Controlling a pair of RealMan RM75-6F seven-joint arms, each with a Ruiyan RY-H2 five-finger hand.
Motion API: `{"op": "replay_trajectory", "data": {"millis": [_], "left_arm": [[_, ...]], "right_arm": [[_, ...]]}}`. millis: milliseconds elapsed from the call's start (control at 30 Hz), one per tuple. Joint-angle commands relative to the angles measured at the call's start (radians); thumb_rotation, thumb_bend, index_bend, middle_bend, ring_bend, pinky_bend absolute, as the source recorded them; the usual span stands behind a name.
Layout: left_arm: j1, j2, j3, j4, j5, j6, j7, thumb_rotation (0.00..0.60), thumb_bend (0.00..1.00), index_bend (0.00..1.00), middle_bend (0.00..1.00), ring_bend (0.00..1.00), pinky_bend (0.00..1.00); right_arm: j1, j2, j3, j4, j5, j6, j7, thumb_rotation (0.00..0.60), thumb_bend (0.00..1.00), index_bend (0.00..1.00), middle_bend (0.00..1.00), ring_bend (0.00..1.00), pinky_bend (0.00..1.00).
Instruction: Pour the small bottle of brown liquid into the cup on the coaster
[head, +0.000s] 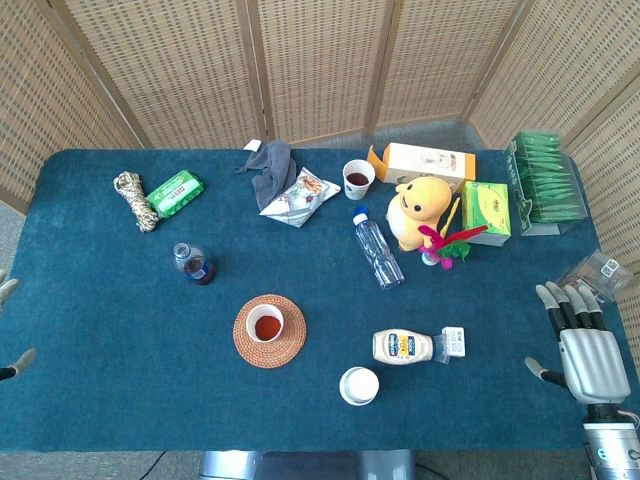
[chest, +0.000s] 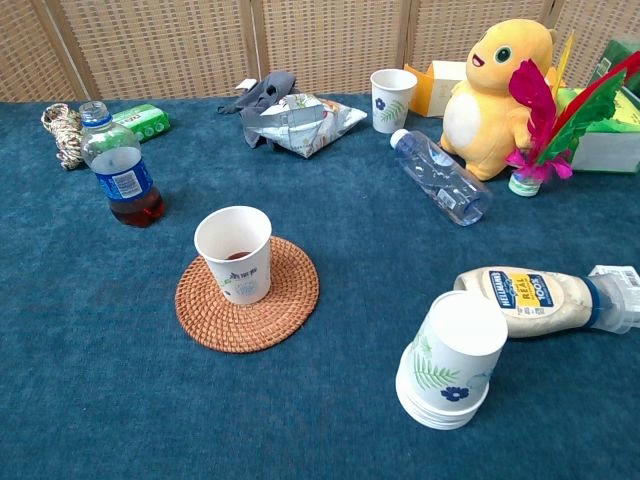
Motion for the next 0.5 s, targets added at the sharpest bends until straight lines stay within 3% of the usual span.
{"op": "replay_trajectory", "data": {"millis": [33,367,500], "left_arm": [[0.000,0.000,0.000,-0.001,-0.001,0.000,0.001,0.600,0.28,0.00,0.00,0.00,0.00],[-0.009,-0.001,0.000,0.009,0.001,-0.016,-0.023,0.600,0.28,0.00,0.00,0.00,0.00],[-0.043,-0.029,-0.016,0.065,0.007,-0.051,-0.132,0.600,0.28,0.00,0.00,0.00,0.00]], "right_arm": [[0.001,0.000,-0.001,0.000,0.000,-0.002,-0.001,0.600,0.00,0.00,0.00,0.00,0.00],[-0.001,0.000,0.001,-0.001,0.001,0.003,0.001,0.600,0.00,0.00,0.00,0.00,0.00],[0.000,0.005,0.004,-0.008,0.005,0.002,0.011,0.600,0.00,0.00,0.00,0.00,0.00]]}}
